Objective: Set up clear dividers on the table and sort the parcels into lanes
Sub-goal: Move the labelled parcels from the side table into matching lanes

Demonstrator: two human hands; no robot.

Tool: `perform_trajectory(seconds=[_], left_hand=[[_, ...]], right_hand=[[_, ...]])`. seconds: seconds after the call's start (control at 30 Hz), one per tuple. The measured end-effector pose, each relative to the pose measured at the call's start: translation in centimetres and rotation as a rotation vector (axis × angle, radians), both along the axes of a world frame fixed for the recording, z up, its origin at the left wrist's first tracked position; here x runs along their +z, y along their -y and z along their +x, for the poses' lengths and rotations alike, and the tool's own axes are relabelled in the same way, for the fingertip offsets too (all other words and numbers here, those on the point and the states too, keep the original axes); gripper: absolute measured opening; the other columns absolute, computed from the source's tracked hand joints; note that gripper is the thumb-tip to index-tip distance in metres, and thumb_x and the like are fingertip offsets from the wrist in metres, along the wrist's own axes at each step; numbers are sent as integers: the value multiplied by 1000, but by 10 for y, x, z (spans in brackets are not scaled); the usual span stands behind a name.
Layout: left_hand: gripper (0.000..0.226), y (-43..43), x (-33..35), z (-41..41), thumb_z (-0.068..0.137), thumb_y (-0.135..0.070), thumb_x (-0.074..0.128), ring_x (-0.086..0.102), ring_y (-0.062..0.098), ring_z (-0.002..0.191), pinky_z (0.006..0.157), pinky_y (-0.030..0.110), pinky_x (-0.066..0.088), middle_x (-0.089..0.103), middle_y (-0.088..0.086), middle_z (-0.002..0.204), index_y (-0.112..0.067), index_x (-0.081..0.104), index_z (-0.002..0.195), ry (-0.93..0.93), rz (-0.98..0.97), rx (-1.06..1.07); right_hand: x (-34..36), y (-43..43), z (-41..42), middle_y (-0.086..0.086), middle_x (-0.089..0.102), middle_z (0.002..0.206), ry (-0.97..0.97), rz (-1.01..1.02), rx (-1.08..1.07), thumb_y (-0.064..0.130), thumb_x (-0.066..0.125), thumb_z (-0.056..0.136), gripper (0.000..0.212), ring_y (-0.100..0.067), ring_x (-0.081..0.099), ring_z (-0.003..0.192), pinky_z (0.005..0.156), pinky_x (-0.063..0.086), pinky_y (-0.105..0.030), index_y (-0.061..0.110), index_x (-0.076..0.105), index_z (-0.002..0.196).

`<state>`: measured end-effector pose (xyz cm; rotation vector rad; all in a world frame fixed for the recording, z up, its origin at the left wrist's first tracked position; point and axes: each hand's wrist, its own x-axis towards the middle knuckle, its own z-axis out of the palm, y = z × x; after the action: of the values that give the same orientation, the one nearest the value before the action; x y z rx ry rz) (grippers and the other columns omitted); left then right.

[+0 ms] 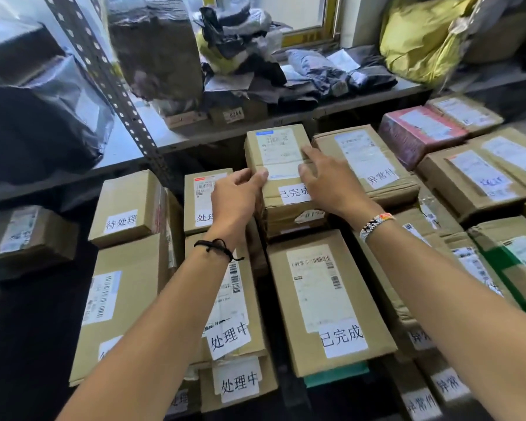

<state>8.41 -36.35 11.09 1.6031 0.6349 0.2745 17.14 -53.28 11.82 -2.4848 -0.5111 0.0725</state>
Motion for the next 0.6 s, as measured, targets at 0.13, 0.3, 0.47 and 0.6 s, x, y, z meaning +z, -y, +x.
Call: perform_trajectory(seconds=[0.13, 0.3, 0.47, 0.6], left_hand=[[39, 5, 8, -2, 95, -42, 73, 75, 13, 101, 91, 36, 62, 77, -5, 112, -22, 70, 128, -25, 63, -42], [42, 5, 21, -12, 100, -47, 65, 65, 1, 102, 78, 18, 50, 63, -27, 98, -21, 67, 132, 29, 233, -83], [56, -18, 39, -31, 101, -48, 61, 60, 9, 124, 96, 20, 47, 66, -2, 141, -15, 59, 147, 93, 289, -80], [46, -51, 56, -61, 103, -44, 59, 62, 3, 115, 103, 27, 47, 70, -12, 128, -19, 65, 141, 165, 322, -71]], right_hand=[[7, 4, -5, -10, 61, 140, 20, -58, -13, 41, 40, 108, 50, -33, 57, 123, 85, 44, -44, 31, 38, 158], [25, 1, -26, -8, 47, 157, 179, -110, -28, 43, 41, 109, 53, -32, 43, 143, 108, 42, -49, 23, 39, 159], [53, -31, -53, -5, 39, 165, 282, -86, 11, 43, 41, 110, 55, -27, 37, 149, 119, 32, -44, 22, 38, 161], [71, -70, -81, -3, 39, 166, 323, -61, 41, 42, 42, 110, 54, -25, 37, 151, 121, 28, -43, 23, 41, 160]])
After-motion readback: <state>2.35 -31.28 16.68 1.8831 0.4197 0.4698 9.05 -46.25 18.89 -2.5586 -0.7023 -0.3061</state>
